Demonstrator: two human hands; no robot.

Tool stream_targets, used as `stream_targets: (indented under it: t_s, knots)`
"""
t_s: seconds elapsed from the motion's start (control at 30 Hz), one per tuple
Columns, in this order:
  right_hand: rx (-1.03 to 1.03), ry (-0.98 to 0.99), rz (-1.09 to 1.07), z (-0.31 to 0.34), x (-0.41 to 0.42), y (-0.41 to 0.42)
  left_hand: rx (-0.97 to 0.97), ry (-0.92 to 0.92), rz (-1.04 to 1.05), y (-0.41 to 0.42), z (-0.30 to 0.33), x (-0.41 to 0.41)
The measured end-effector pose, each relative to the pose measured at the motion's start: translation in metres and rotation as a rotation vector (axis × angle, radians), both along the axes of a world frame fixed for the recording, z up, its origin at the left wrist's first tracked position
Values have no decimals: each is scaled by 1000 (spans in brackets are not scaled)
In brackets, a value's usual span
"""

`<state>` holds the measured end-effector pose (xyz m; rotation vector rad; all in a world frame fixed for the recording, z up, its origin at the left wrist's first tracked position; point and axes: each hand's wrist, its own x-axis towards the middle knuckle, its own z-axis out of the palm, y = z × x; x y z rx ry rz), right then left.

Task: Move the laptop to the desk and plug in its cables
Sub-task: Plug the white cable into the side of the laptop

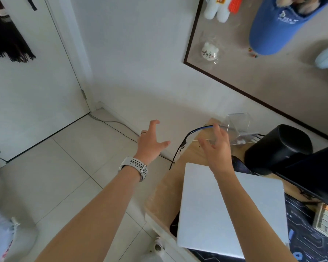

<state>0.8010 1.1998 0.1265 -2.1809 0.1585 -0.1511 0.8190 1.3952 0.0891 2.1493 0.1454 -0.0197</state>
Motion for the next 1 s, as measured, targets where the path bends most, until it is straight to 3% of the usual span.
stream_targets:
  t_s: [0.43, 0.53, 0.67, 0.8, 1.0]
  knots:
    - [-185, 201, 96, -65, 98, 24, -94, 233, -34, 10, -88, 88]
    - [-399, 207, 134, -90, 122, 34, -167, 304, -74, 12, -114, 110]
    - [-793, 260, 384, -139, 156, 47, -365, 529, -118, 10, -167, 132]
    - [-1051, 358, 572, -191, 187, 53, -454, 739, -195, 2, -222, 139]
    - [-1358, 618, 690, -248, 206, 63, -542, 861, -187, -27, -289, 142]
